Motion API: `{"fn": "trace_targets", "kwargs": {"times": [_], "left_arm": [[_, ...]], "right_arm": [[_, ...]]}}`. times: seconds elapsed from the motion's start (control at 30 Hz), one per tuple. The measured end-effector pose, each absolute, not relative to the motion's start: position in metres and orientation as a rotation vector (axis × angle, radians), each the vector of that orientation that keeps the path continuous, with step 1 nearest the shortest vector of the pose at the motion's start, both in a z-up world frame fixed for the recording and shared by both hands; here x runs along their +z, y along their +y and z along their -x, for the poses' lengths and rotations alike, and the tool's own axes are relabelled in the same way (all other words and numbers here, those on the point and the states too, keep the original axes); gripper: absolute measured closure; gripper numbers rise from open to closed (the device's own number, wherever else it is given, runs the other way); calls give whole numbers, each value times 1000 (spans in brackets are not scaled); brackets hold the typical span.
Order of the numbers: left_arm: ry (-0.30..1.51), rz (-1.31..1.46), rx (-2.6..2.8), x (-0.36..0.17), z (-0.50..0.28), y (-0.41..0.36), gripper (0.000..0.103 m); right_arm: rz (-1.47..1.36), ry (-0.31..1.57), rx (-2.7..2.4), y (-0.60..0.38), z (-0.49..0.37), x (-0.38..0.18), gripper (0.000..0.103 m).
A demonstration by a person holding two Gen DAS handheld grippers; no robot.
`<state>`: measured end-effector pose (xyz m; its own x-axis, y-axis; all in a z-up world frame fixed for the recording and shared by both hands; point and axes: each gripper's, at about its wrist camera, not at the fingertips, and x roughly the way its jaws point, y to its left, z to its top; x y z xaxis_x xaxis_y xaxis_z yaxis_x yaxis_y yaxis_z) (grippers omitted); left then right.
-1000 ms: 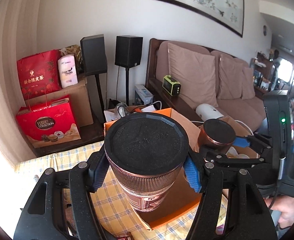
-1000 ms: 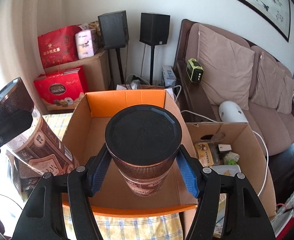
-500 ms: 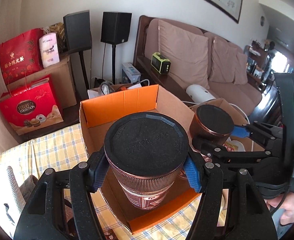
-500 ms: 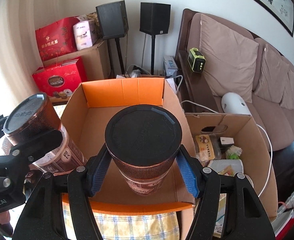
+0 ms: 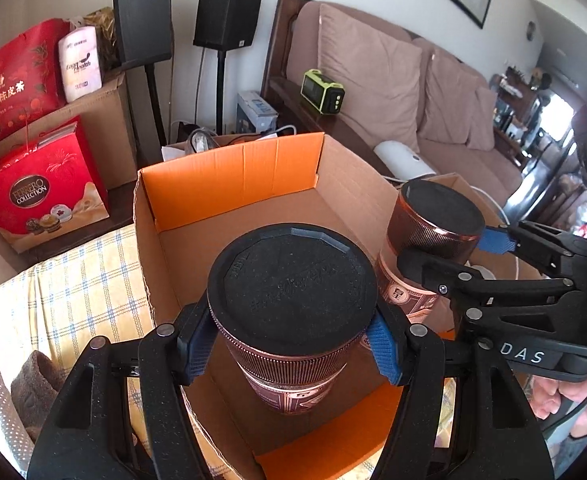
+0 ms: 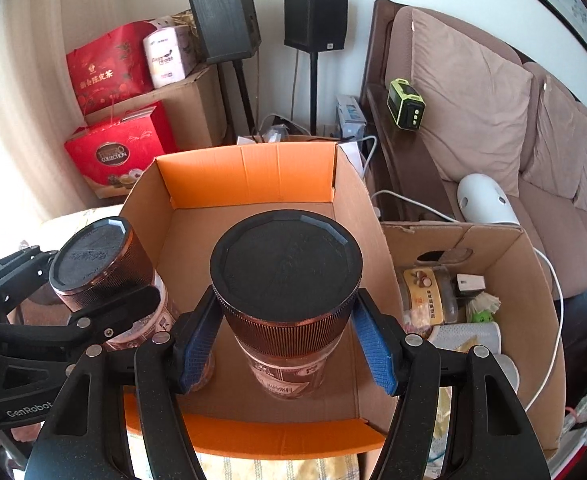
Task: Organize objects
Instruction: 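Lower both jars upright into the box and open both grippers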
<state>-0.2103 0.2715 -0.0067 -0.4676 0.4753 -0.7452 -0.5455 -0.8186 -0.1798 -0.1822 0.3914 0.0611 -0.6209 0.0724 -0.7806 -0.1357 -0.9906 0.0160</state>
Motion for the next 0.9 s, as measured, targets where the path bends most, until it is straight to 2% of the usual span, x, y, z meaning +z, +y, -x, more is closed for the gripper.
{"fn": "trace_targets", "kwargs": {"times": [0.3,0.5,0.73,0.9], "left_arm": [[55,1158,2241,-15,255,278,40],[40,1221,2244,-23,280,283,40],[163,1332,2308,-43,280,285,39],[176,1414,2306,-52,283,285,38]], "right_arm": [[1295,182,2722,404,221,52,36],[1427,290,2656,415,250,28,36],[1548,345,2586,413,259,-1,36],[1580,382,2547,415,259,-6,36]]}}
